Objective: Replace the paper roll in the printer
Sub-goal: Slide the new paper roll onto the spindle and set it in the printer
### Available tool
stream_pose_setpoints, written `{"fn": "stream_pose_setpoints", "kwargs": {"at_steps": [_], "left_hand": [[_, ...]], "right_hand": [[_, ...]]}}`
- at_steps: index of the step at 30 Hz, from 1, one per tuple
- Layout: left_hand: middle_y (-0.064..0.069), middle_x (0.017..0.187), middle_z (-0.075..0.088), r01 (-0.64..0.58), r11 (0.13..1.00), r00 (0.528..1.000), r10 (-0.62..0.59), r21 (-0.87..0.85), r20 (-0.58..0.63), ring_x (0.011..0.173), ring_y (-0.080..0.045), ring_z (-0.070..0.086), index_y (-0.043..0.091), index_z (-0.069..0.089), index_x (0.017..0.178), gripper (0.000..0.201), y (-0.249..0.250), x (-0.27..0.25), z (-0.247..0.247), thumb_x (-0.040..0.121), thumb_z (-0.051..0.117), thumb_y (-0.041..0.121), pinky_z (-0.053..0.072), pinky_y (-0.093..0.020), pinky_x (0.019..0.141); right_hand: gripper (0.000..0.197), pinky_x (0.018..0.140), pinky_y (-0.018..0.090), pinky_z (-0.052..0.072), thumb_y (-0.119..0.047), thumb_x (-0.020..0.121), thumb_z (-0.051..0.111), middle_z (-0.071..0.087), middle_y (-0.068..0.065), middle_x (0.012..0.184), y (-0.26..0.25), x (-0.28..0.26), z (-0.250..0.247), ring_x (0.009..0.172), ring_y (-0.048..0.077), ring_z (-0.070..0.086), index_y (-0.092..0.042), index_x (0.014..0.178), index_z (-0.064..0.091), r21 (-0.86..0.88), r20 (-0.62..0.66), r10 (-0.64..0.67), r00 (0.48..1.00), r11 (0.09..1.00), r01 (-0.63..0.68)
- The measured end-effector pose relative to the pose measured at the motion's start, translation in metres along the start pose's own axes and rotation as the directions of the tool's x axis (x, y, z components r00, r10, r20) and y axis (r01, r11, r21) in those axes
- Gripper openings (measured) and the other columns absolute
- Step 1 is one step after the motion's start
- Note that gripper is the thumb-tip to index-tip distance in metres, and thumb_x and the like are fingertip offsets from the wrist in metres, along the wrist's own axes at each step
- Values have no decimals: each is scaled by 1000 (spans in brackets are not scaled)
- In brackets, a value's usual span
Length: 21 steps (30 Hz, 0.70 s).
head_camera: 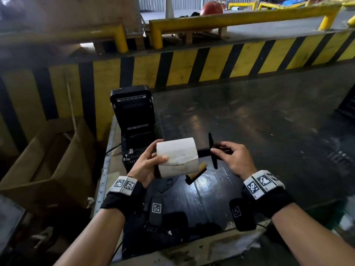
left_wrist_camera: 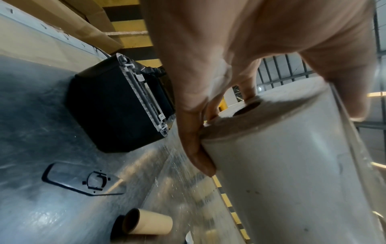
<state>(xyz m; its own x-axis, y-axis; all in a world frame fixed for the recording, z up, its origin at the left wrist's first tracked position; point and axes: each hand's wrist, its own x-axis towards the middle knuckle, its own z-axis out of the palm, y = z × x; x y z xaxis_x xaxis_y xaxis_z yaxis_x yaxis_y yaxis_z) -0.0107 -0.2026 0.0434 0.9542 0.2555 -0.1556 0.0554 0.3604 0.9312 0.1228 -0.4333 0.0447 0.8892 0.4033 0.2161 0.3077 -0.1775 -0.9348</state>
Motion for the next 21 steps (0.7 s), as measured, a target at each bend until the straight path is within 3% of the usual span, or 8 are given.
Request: {"fn": "stream_pose_setpoints", "kwargs": {"at_steps": [2,5,9,13,16,18,19,21], "left_hand": [[-6,111,62,6,1000,1000,-6,-10,3,107,-34,58,28,52,125,77,-3,1,4,52,76,17,49,-55,89],[-9,118,58,7,1000,1000,-7,-26,2,109,-34,57,30,54,124,75,-7,1,8,53,76,18,46,-58,93],[-5,117,60,23,999,999,-22,-37,29,105,-31,60,29,51,125,76,-8,-3,8,53,74,19,51,-49,83],[-6,119,58,28,998,999,-26,-53,32,106,-30,59,28,50,127,78,-8,-2,8,53,74,18,54,-45,79],[-6,120,57,22,998,999,-19,-64,35,103,-28,61,27,47,130,81,-6,1,13,55,73,18,56,-44,76],[-4,116,60,16,997,999,-12,-80,45,98,-25,64,26,45,132,83,-4,2,15,55,73,17,58,-43,74],[-4,115,60,14,996,999,-10,-90,53,98,-25,65,26,44,133,83,-2,3,16,55,73,16,58,-43,74],[-3,118,58,14,995,998,-8,-97,68,102,-27,62,28,43,134,84,2,3,17,57,72,14,58,-43,75]], "right_hand": [[12,74,21,53,-20,73,74,73,-9,77,-1,-6,14,73,4,67,-30,79,71,58,72,2,997,998,-6],[13,79,33,55,-11,81,66,72,10,87,-5,-13,31,79,14,66,-14,93,70,204,131,23,991,978,-49],[20,81,43,54,-7,84,61,68,19,97,-6,-14,31,86,23,63,-2,103,65,260,173,106,979,954,-149],[33,82,44,52,-24,90,54,57,21,124,-6,-13,34,105,26,58,-15,122,54,236,285,250,925,918,-320],[32,73,46,54,-39,93,43,59,17,119,-24,-15,40,92,28,60,-26,121,54,299,373,334,866,840,-453],[44,79,56,53,-56,87,41,64,14,112,-35,-12,41,91,34,63,-26,113,59,323,436,363,824,792,-519],[55,80,56,52,-65,80,42,66,13,113,-38,-9,41,94,34,65,-25,112,60,321,471,363,804,779,-539],[62,79,56,54,-67,70,53,62,13,122,-41,-4,44,103,33,63,-26,117,55,346,478,325,816,784,-515]]}}
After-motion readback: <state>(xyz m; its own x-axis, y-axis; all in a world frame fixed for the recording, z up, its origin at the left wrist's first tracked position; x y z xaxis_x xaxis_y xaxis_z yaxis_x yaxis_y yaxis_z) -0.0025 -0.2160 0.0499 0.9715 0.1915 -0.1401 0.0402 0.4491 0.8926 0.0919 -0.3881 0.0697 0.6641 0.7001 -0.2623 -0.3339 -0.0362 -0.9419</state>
